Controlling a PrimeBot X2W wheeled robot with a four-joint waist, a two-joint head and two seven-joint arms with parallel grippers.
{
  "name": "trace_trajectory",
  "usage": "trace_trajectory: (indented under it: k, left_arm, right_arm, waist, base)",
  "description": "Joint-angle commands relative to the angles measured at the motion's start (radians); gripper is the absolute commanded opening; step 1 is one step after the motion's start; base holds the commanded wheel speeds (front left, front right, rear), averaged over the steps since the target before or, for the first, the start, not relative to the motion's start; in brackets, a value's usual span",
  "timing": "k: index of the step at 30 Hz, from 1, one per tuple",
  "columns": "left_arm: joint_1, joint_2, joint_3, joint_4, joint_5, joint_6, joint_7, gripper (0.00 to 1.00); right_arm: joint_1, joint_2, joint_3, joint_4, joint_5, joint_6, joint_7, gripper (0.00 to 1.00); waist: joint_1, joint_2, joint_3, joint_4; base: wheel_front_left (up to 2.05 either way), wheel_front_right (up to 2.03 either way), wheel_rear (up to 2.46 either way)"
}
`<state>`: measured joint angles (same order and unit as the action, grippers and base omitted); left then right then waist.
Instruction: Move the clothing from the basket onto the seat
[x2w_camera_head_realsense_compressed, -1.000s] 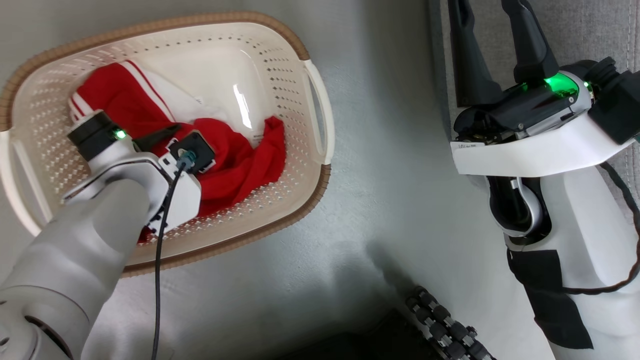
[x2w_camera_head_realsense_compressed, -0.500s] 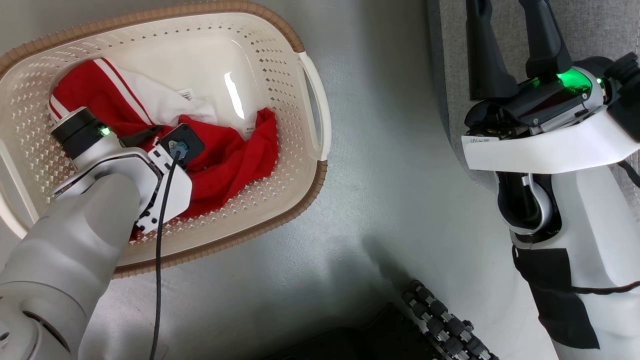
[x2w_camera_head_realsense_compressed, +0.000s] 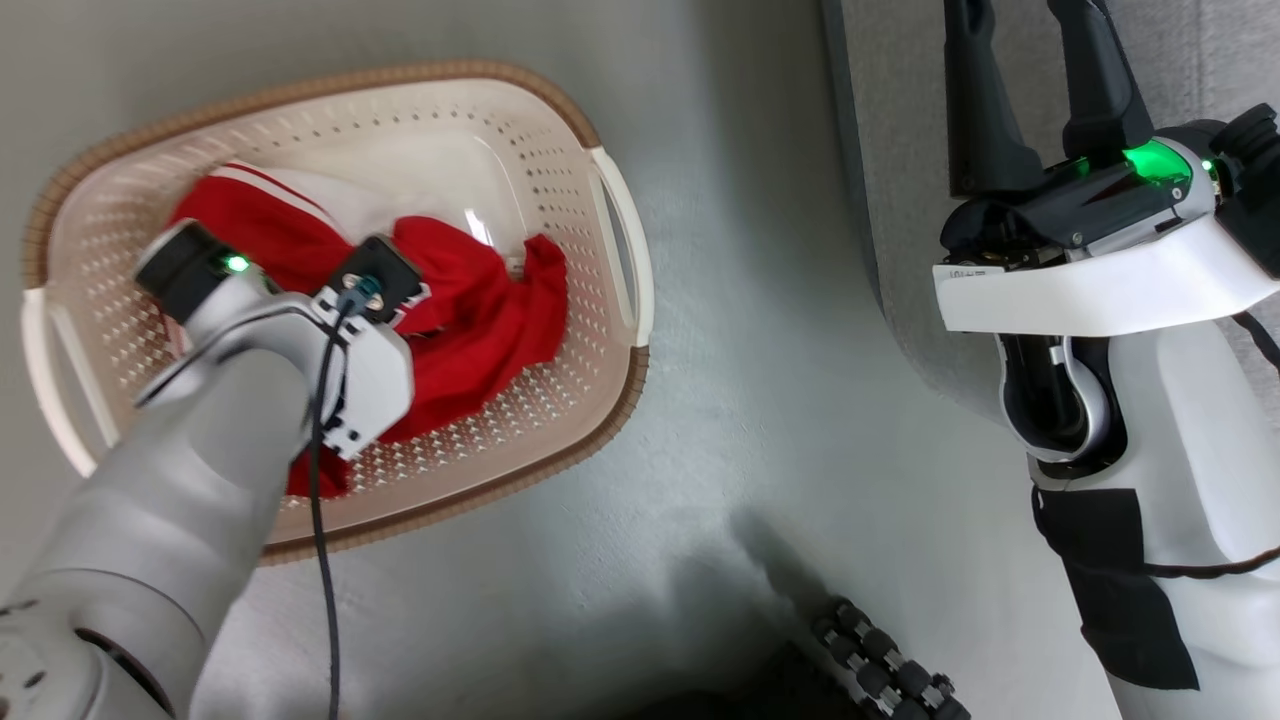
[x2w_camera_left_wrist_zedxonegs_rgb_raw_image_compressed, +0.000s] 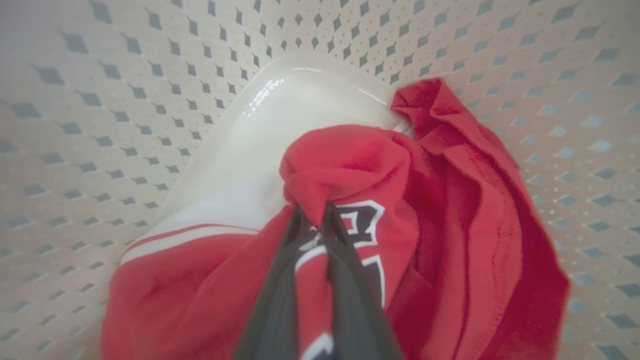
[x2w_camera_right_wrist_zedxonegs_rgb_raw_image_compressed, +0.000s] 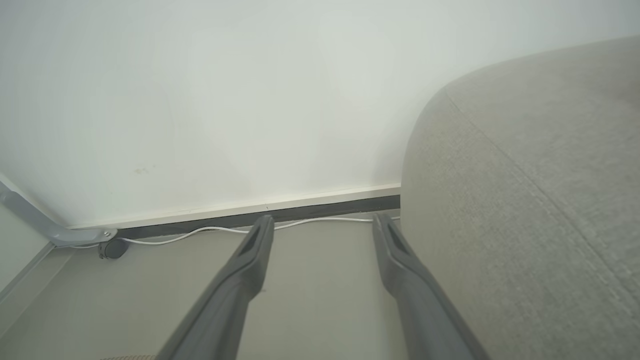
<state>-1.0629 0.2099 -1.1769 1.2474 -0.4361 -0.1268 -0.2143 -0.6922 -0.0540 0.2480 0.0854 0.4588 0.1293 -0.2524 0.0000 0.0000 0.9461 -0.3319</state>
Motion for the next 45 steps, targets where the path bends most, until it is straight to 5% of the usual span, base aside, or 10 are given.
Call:
trace_trajectory:
  k: [1, 9, 18, 32, 45]
  left_arm:
    - [0.04, -0.003, 0.019, -0.014, -0.012, -0.003, -0.018, 0.0]
    - [0.103, -0.049, 0.073, -0.084, -0.071, -0.002, -0.046, 0.0]
    - [0.255, -0.059, 0.229, -0.344, -0.093, 0.039, -0.047, 0.0]
    - [0.54, -0.075, 0.527, -0.619, -0.03, 0.044, -0.047, 0.0]
    - [0.644, -0.091, 0.699, -0.834, 0.056, 0.026, -0.047, 0.0]
  right_arm:
    - [0.044, 0.004, 0.001, -0.012, -0.017, 0.001, -0.009, 1.0]
    - [0.076, 0.004, -0.023, 0.038, -0.08, 0.001, -0.009, 1.0]
    - [0.153, 0.004, -0.038, 0.112, -0.152, 0.001, -0.009, 1.0]
    - [0.315, 0.004, -0.051, 0.21, -0.177, 0.001, -0.009, 1.0]
    - [0.427, 0.004, -0.025, 0.264, -0.184, 0.001, -0.009, 1.0]
  waist:
    - [0.0, 0.0, -0.053, 0.026]
    - [0.0, 0.0, -0.194, 0.086]
    - [0.0, 0.0, -0.392, 0.182]
    - [0.0, 0.0, -0.706, 0.292]
    - [0.0, 0.0, -0.839, 0.329]
  base:
    - [0.0, 0.0, 0.0]
    - [0.0, 0.0, 0.0]
    - [0.0, 0.0, 0.0]
    - [0.0, 0.0, 0.0]
    - [0.0, 0.0, 0.0]
